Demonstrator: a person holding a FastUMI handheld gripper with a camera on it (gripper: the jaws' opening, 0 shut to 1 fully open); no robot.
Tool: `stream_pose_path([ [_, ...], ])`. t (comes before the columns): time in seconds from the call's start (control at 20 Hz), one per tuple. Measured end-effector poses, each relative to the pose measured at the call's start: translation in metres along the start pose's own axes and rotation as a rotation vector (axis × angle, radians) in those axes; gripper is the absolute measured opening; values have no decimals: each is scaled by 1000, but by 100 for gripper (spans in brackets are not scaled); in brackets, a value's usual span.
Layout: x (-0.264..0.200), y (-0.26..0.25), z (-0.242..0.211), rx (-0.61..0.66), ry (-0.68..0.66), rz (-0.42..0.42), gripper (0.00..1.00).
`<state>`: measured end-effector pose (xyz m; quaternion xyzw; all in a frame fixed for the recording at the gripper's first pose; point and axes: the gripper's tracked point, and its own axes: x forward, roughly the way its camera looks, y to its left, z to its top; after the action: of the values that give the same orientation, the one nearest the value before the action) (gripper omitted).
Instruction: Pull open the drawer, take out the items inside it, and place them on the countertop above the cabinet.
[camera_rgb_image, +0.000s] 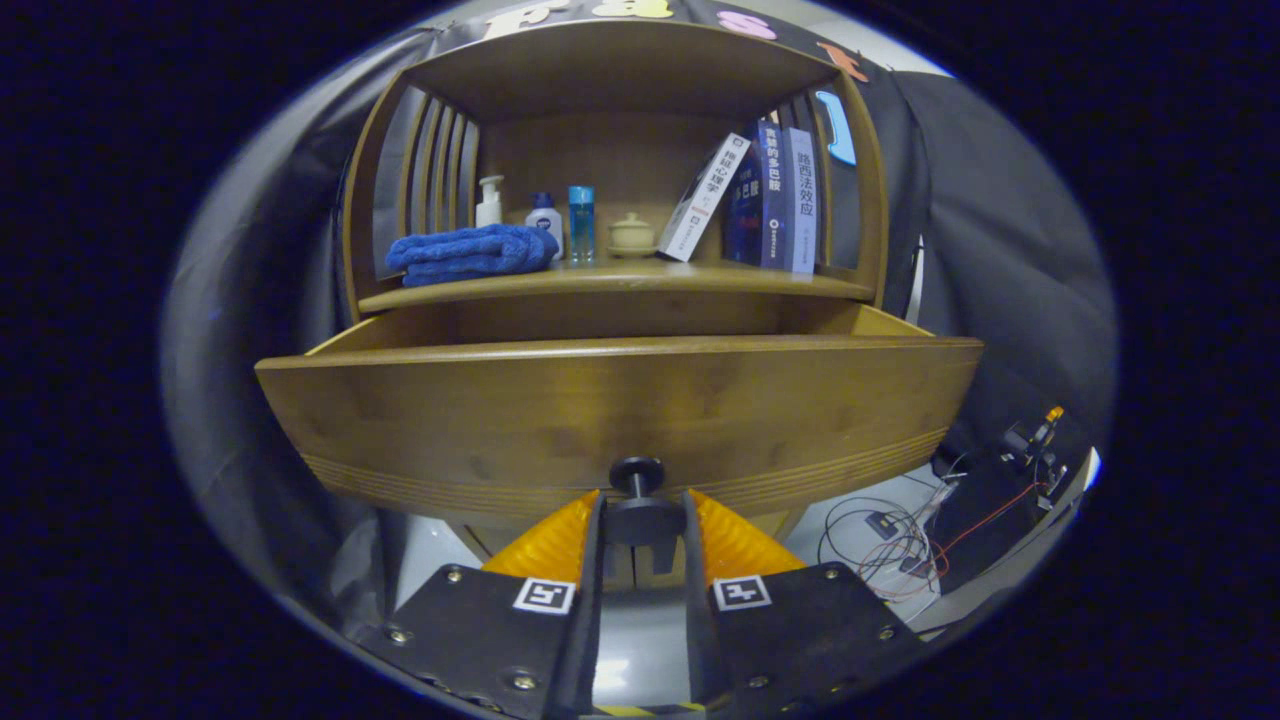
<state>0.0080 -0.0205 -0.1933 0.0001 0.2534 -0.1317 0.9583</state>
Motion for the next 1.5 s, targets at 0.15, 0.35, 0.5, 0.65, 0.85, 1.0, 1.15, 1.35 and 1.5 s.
stream_pose_path([
  [0.15,-4,-1,-5,-19,16,-3,36],
  [0.35,-20,12,-6,3,-8,100,36],
  [0.5,-47,0,-43,-15,96,134,1],
  [0.65,-40,0,-40,2,86,135,3],
  [0.85,-46,-2,-26,13,46,132,3],
  [1.0,-52,2,7,29,-41,142,3],
  [1.15,-50,8,60,-2,-133,152,2],
  [1.35,-26,9,117,-64,-148,105,16],
  [1.5,7,18,135,-96,-67,100,20],
])
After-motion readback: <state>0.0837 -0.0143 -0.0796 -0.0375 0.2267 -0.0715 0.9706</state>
